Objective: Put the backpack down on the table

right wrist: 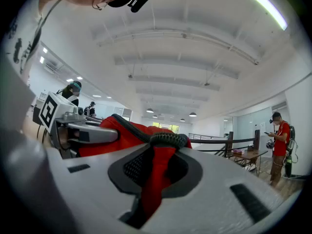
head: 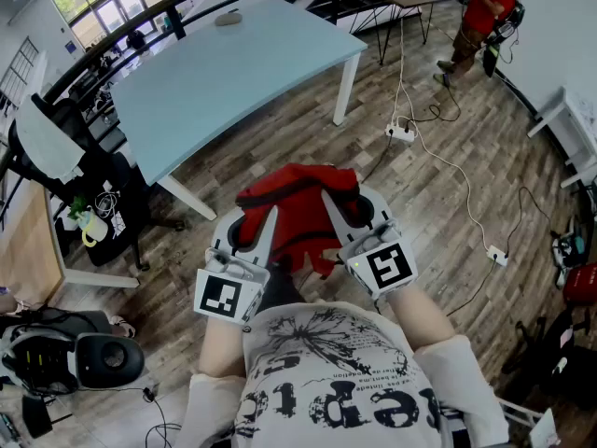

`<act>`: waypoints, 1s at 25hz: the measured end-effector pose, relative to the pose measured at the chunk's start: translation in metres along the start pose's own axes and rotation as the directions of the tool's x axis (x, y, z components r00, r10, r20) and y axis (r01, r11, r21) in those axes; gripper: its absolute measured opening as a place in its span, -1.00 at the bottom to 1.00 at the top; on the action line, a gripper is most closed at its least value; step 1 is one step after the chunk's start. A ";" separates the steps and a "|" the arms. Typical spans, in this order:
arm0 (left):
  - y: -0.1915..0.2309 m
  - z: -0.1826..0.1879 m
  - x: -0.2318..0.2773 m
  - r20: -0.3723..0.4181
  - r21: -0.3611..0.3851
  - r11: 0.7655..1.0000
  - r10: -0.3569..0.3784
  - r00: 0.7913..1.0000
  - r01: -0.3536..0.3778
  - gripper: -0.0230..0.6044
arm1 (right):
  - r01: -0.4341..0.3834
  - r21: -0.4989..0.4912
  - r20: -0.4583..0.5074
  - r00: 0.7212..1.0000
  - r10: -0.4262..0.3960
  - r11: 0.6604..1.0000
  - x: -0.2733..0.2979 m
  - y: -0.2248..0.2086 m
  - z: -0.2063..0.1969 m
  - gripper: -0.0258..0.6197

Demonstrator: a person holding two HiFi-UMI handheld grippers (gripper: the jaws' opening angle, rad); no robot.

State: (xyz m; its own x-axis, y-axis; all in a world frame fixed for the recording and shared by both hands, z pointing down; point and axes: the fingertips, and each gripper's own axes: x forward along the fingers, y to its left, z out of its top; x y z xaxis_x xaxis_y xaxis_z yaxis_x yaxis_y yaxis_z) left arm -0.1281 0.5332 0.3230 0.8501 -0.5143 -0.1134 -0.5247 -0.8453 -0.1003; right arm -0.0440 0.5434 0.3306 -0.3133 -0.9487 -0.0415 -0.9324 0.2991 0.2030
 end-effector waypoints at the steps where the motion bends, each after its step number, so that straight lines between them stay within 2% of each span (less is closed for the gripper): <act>1: 0.000 -0.001 0.000 -0.004 -0.002 1.000 0.002 1.000 -0.002 -0.81 | 0.001 0.012 -0.004 1.000 -0.001 1.000 0.000 0.000 -0.001 -0.82; 6: 0.001 0.000 0.007 -0.001 0.009 1.000 -0.013 1.000 0.013 -0.81 | 0.015 0.022 -0.016 1.000 -0.015 1.000 0.000 -0.005 -0.001 -0.82; 10: 0.008 -0.013 0.012 -0.049 -0.004 1.000 -0.025 0.998 0.024 -0.81 | 0.019 -0.001 -0.002 1.000 -0.019 1.000 0.011 -0.012 -0.002 -0.82; 14: 0.027 -0.014 0.032 -0.007 -0.008 1.000 -0.008 1.000 0.008 -0.81 | 0.024 0.019 -0.016 1.000 -0.024 1.000 0.033 -0.024 -0.012 -0.82; 19: 0.072 -0.022 0.061 -0.005 -0.015 1.000 -0.008 1.000 0.008 -0.81 | 0.027 0.044 -0.032 0.999 -0.025 0.999 0.084 -0.043 -0.021 -0.82; 25: 0.148 -0.037 0.102 -0.029 -0.011 0.999 -0.032 0.999 0.032 -0.81 | 0.035 0.012 -0.017 0.999 -0.035 0.999 0.170 -0.070 -0.016 -0.82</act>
State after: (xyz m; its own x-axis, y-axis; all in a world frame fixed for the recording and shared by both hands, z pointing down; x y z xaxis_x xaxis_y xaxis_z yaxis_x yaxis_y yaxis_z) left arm -0.1173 0.3499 0.3328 0.8674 -0.4908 -0.0815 -0.4969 -0.8628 -0.0928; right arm -0.0291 0.3596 0.3246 -0.2773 -0.9603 -0.0317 -0.9450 0.2666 0.1897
